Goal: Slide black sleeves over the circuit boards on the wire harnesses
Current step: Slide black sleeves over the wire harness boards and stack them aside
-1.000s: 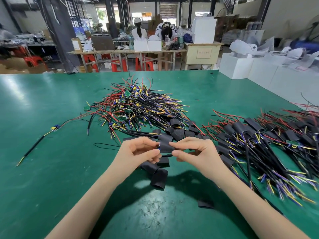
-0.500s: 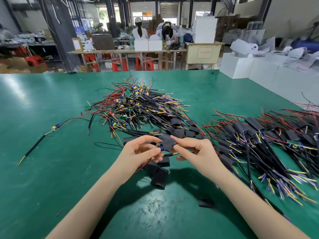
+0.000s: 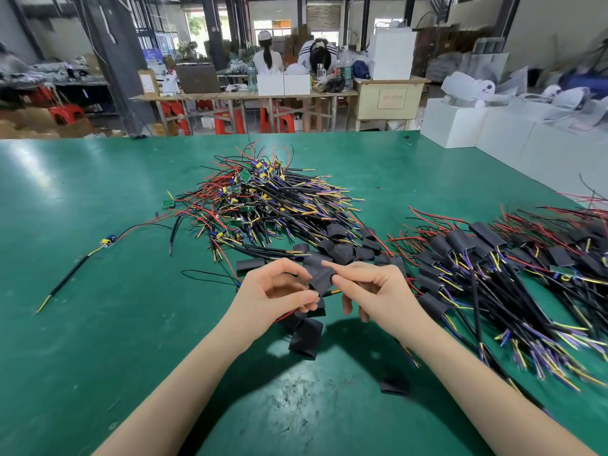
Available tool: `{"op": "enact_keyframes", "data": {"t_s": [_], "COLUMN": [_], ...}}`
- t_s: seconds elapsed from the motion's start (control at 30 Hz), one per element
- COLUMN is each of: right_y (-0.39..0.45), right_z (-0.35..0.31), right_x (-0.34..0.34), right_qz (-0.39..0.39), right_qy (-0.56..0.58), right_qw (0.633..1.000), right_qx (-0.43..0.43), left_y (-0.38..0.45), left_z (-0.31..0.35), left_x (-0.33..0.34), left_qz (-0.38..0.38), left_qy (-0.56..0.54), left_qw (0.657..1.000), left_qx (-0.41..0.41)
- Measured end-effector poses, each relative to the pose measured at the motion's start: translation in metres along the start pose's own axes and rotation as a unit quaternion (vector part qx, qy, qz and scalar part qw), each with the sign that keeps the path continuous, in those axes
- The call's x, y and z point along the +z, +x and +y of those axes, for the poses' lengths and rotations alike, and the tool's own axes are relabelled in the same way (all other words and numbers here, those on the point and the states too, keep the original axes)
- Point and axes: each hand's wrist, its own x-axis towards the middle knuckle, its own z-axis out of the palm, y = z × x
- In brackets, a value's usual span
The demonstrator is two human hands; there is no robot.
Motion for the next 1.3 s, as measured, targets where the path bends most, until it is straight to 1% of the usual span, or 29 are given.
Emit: {"op": "enact_keyframes", "data": {"t_s": [0.07,0.2,0.27,0.33,0.53,0.63,0.93,1.03,1.1,1.17,1.2,1.23,1.3], "right_y": [0.0,-0.002,-0.001,0.001,0.0,0.0,-0.002,-0.001,0.0,0.002,0.002,0.003,0.003], "right_z": [-0.001,-0.001,-0.002,-0.003,-0.003,-0.001,0.001,0.0,-0.002,-0.002,-0.002,-0.001,0.002], "right_x": [-0.001,-0.001,0.0,-0.001,0.0,0.003,0.004,0.001,-0.001,-0.004,-0.005,-0.006,-0.009], "right_qz": [-0.008,-0.026,-0.015,0.004,-0.004,0.0,-0.015,-0.037,-0.041,-0.019,-0.013,-0.011,-0.023], "right_qy": [0.011,0.035,0.069,0.094,0.117,0.111,0.107,0.102,0.067,-0.005,-0.034,-0.057,-0.097], "right_qw": [1.0,0.997,0.994,0.992,0.99,0.991,0.991,0.989,0.992,0.998,0.998,0.997,0.994], "right_qx": [0.009,0.057,0.078,0.079,0.079,0.074,0.084,0.103,0.097,0.061,0.049,0.044,0.053], "left_y": [0.0,0.001,0.002,0.003,0.002,0.002,0.002,0.003,0.005,0.006,0.006,0.005,0.002], "left_z": [-0.001,0.0,0.001,0.003,-0.001,-0.003,-0.005,-0.004,-0.003,-0.003,-0.003,-0.003,-0.002], "left_x": [0.0,-0.001,-0.002,-0.003,-0.004,-0.004,-0.002,0.0,0.003,0.005,0.005,0.006,0.006], "left_qz": [0.007,0.011,0.005,-0.001,-0.012,-0.006,0.007,0.008,0.031,0.042,0.032,0.019,-0.004], "left_qy": [0.003,0.008,0.014,0.021,0.041,0.034,0.01,-0.039,-0.097,-0.124,-0.107,-0.062,0.07], "left_qw": [1.0,1.0,1.0,1.0,0.999,0.999,0.999,0.997,0.991,0.986,0.989,0.995,0.997], "left_qx": [0.006,0.003,0.003,0.001,-0.012,-0.028,-0.04,-0.063,-0.086,-0.1,-0.096,-0.08,-0.018]}}
